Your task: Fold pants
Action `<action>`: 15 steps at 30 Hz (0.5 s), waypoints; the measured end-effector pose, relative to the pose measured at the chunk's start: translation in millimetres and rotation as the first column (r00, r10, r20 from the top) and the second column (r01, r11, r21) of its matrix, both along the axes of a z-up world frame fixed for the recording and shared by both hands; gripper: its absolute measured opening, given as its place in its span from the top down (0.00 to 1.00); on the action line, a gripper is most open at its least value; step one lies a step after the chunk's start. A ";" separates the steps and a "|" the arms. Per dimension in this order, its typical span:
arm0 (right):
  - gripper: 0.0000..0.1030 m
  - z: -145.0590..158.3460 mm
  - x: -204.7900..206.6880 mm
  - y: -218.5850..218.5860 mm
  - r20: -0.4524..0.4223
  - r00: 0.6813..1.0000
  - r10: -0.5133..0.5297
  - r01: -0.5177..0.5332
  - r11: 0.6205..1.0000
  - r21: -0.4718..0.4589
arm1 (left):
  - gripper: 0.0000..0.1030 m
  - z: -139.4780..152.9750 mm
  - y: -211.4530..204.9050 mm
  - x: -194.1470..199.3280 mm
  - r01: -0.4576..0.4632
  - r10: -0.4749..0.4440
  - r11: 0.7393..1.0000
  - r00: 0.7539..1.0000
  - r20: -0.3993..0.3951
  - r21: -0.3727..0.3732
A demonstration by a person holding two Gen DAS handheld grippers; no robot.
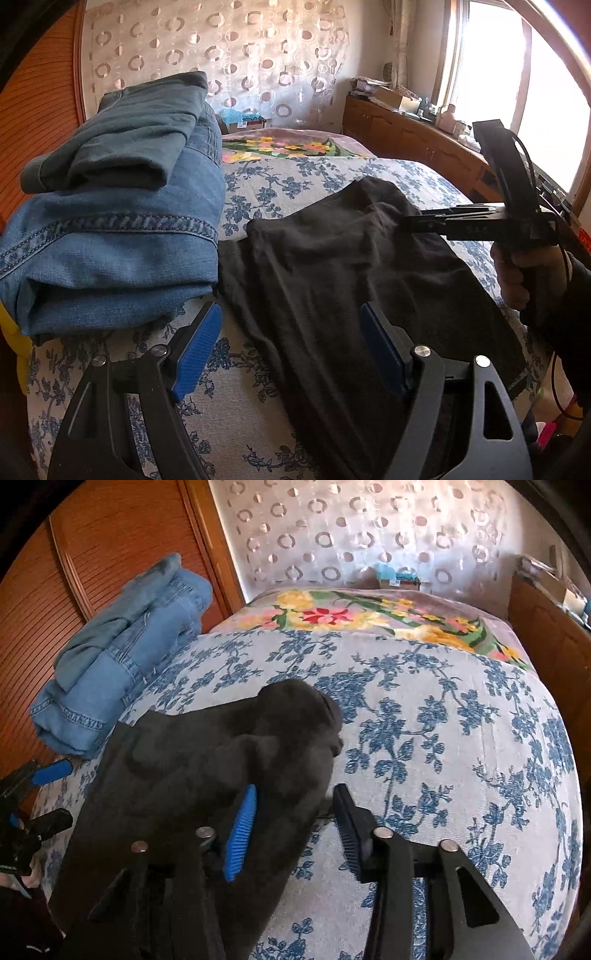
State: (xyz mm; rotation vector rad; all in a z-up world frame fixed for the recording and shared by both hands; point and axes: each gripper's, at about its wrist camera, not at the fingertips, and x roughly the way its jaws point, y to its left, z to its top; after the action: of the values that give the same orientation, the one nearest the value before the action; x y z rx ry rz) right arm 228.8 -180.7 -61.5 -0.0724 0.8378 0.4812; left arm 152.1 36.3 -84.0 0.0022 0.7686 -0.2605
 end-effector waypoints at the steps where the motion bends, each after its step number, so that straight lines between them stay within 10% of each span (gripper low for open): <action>1: 0.69 -0.3 -0.5 1.8 -0.001 1.000 0.007 -0.007 1.000 -0.003 | 0.24 -0.3 -0.1 -0.1 -0.001 0.001 1.000 1.000 -0.001 0.001; 5: 0.91 1.5 3.1 -1.8 -0.013 0.999 0.030 -0.030 1.000 0.008 | 0.24 -1.1 0.0 -0.6 -0.007 0.007 1.000 1.000 -0.006 0.000; 15: 0.93 36.7 -6.8 -60.7 0.079 0.995 -0.059 0.064 0.996 -0.062 | 0.24 5.1 -10.5 3.7 0.014 -0.014 1.000 1.000 0.005 0.002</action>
State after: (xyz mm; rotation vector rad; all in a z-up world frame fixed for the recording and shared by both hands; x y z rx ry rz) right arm 222.0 -241.4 -24.8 -0.1235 0.7776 0.3906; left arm 155.8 25.8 -78.8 0.0098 0.7641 -0.2733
